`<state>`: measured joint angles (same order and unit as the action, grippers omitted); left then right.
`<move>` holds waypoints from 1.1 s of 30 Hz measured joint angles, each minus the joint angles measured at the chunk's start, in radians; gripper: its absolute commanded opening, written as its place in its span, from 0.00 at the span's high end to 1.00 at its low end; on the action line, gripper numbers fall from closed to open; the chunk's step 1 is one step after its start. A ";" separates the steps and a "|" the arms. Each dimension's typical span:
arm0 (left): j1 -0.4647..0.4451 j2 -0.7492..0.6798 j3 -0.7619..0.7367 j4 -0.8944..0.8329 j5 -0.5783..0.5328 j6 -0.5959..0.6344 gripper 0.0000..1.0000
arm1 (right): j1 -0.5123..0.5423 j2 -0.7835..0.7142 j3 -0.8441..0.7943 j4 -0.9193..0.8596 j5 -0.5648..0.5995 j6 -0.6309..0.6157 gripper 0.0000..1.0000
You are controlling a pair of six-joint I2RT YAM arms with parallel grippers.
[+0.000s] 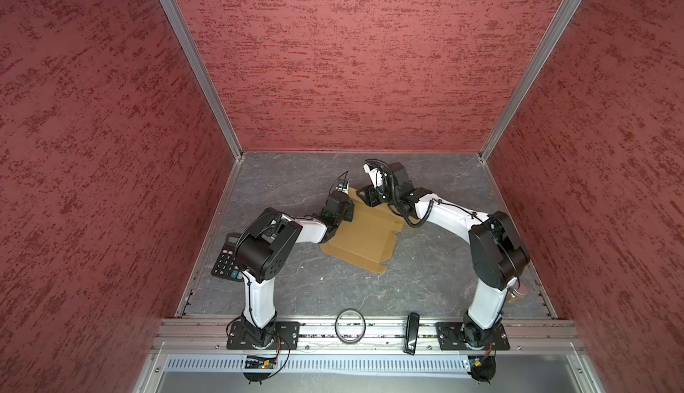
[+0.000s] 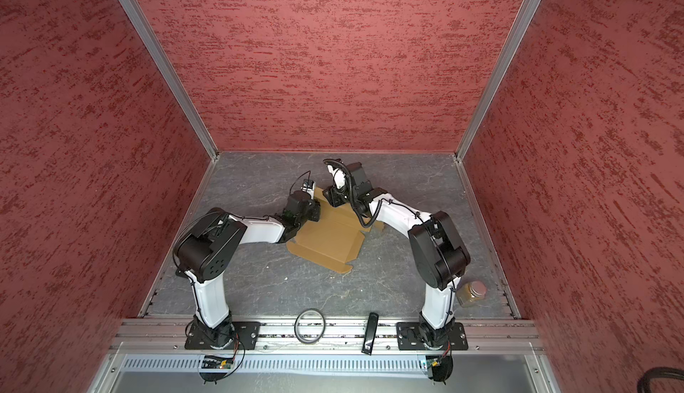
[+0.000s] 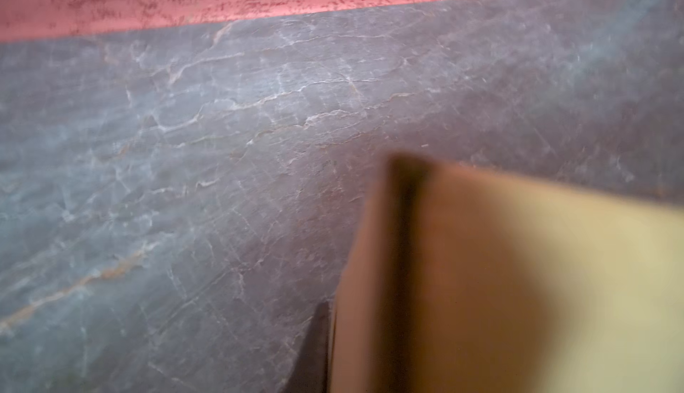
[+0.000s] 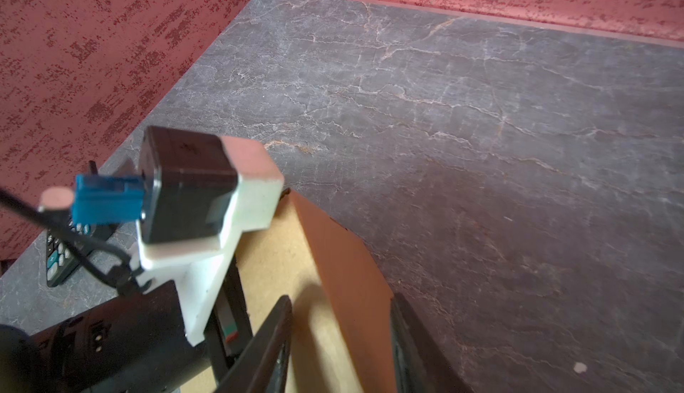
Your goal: Fold the paper box
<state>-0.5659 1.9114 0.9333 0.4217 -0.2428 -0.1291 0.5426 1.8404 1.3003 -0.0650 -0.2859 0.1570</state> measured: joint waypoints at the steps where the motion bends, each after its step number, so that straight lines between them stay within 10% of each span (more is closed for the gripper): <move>1: 0.000 0.000 -0.001 -0.002 -0.002 -0.005 0.75 | 0.000 0.000 0.000 0.000 0.000 0.001 0.57; 33: 0.017 -0.032 -0.118 0.058 0.010 -0.049 0.48 | 0.000 0.005 0.000 0.000 -0.005 0.038 0.50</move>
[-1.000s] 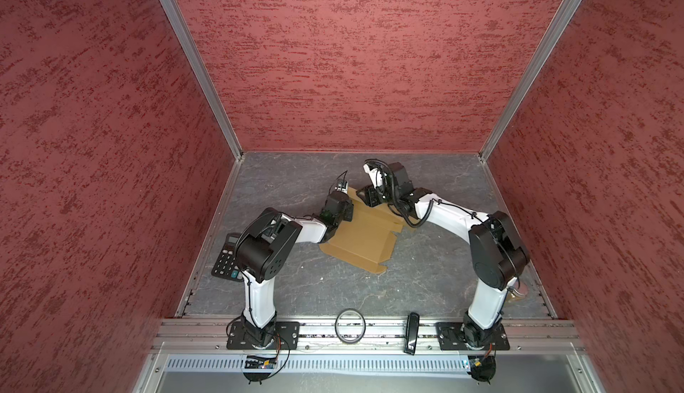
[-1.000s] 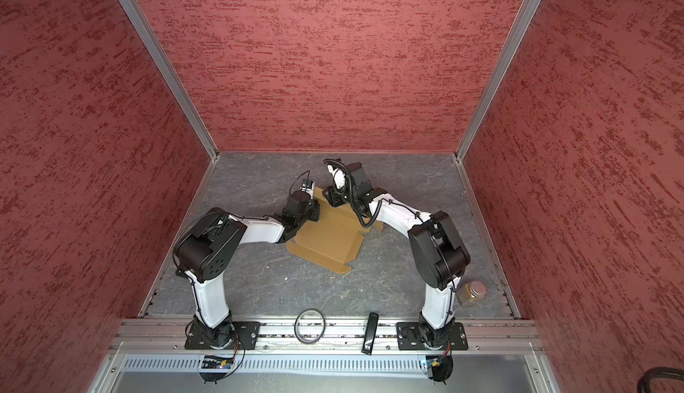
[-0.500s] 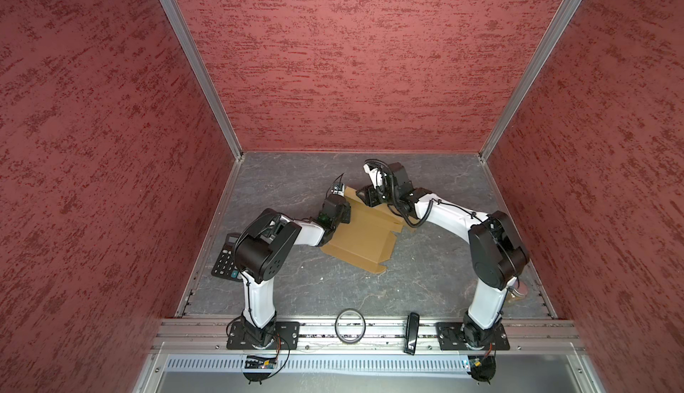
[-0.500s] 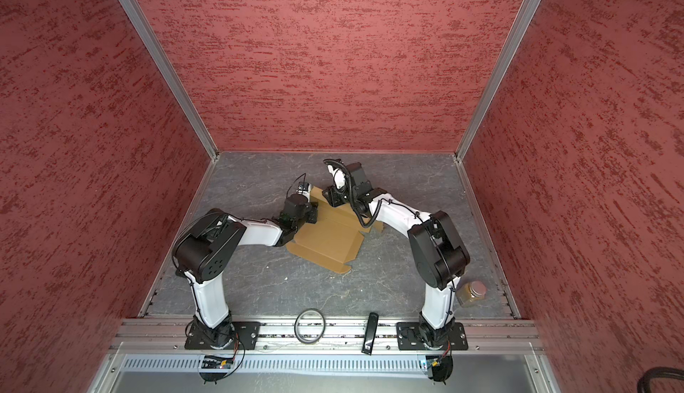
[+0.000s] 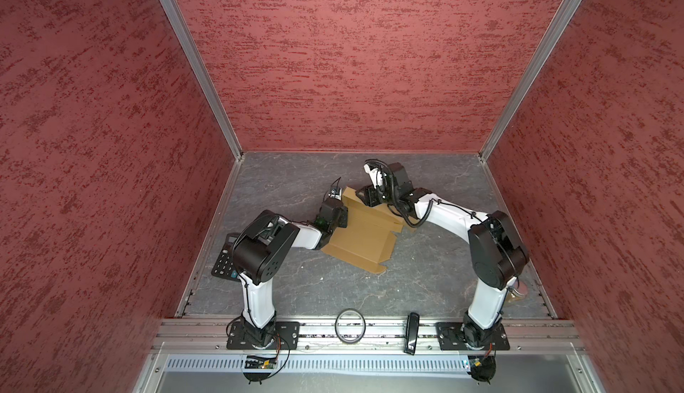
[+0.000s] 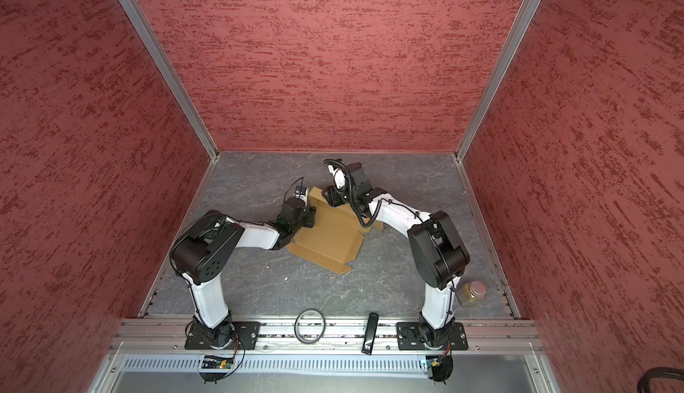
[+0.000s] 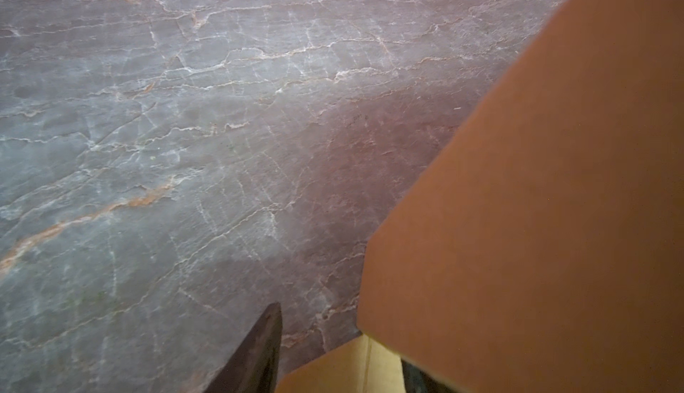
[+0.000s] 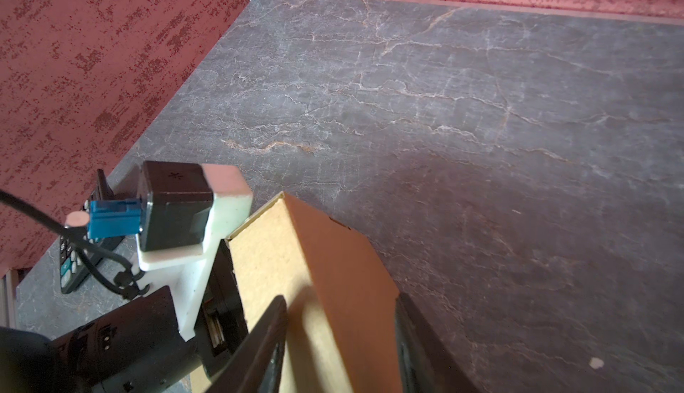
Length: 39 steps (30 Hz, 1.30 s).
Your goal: Fold the paper box
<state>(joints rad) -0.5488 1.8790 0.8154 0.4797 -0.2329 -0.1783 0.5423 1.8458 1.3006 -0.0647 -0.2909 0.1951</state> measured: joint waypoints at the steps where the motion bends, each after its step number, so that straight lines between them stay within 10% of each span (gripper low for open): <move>1: 0.001 0.000 0.002 0.000 0.001 0.000 0.48 | 0.000 0.000 0.000 0.000 0.000 0.002 0.50; 39: 0.023 0.001 0.119 -0.123 -0.005 0.017 0.80 | -0.007 -0.158 0.007 -0.089 0.112 0.056 0.33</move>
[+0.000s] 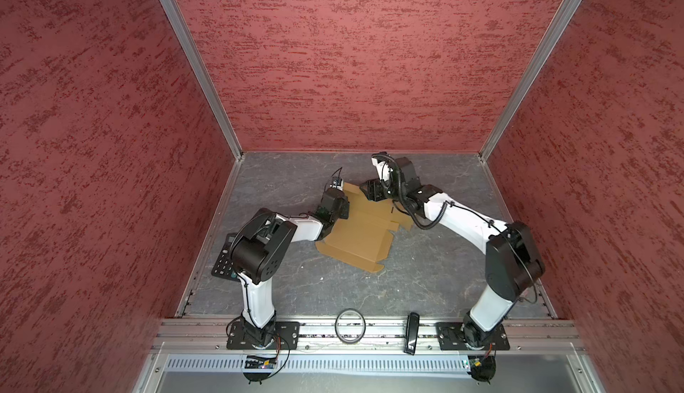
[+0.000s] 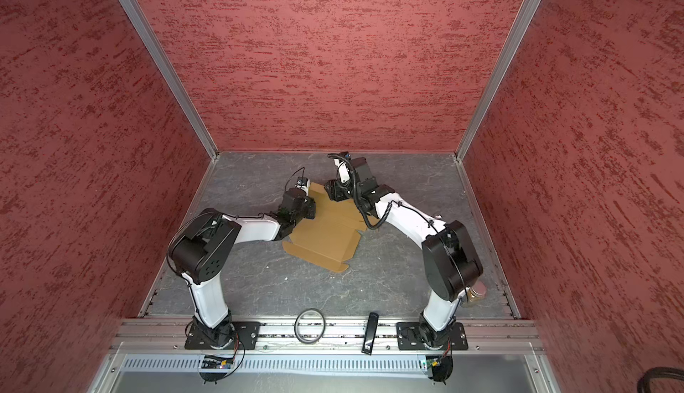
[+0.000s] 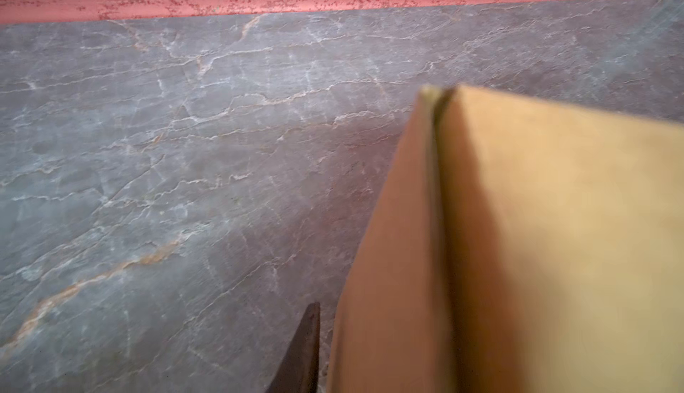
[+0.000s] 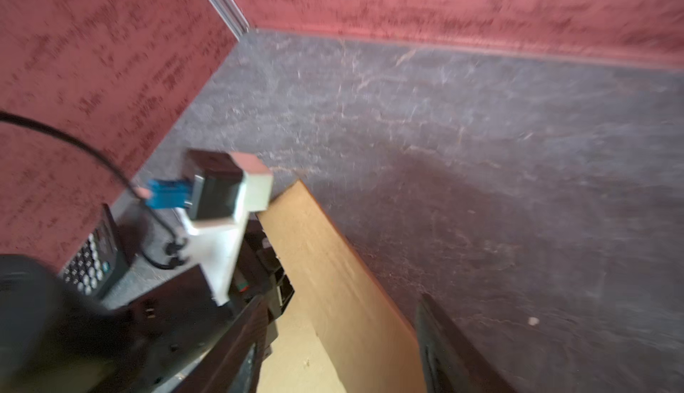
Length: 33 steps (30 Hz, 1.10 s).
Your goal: Fold the paper box
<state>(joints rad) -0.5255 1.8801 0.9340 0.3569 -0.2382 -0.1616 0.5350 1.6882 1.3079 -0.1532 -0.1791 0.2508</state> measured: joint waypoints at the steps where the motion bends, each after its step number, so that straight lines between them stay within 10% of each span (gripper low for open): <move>1: 0.000 0.000 0.000 -0.006 -0.007 -0.007 0.80 | -0.001 -0.030 -0.010 0.000 0.010 0.005 0.33; 16: 0.000 -0.009 0.001 -0.046 -0.061 -0.071 0.87 | -0.004 -0.240 -0.231 -0.046 0.125 0.154 0.31; 33: -0.003 -0.039 -0.054 -0.016 -0.080 -0.103 0.87 | -0.011 -0.171 -0.101 -0.145 0.232 0.312 0.29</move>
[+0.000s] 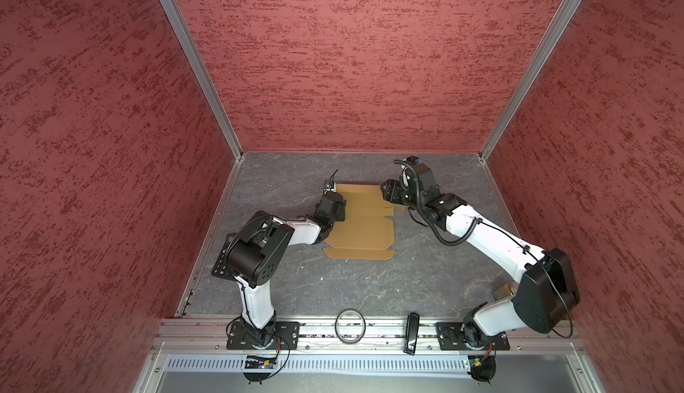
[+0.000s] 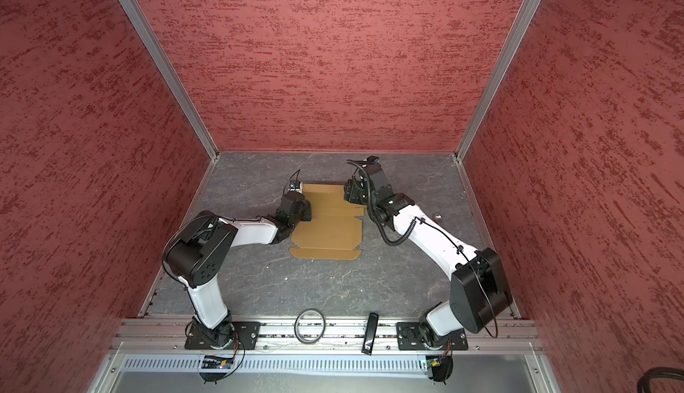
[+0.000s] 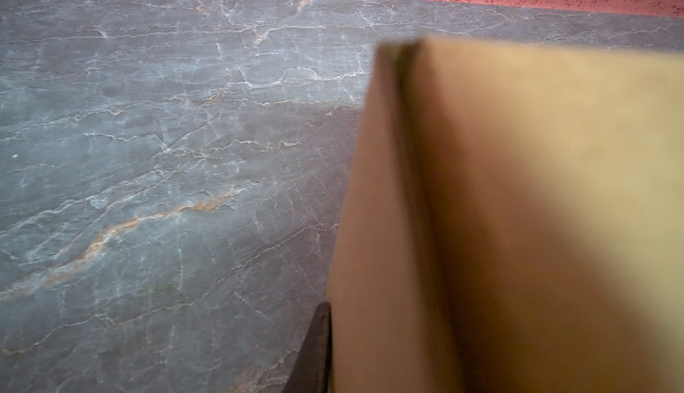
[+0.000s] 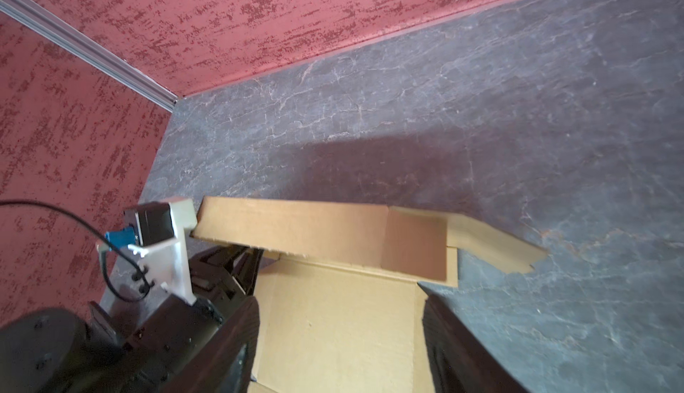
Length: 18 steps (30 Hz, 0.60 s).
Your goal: Fold the paper box
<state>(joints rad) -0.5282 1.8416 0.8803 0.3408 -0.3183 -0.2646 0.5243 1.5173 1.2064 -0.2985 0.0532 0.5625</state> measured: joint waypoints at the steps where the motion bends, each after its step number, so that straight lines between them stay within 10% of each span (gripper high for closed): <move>1: 0.000 0.000 0.000 0.001 0.000 0.000 0.87 | -0.002 0.016 0.014 -0.002 -0.001 0.001 0.29; 18: 0.000 0.000 -0.014 0.026 0.009 0.007 0.87 | -0.032 0.137 0.044 -0.022 -0.047 0.033 0.33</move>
<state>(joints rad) -0.5278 1.8416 0.8665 0.3664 -0.3096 -0.2573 0.4927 1.6543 1.2503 -0.3202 0.0063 0.5953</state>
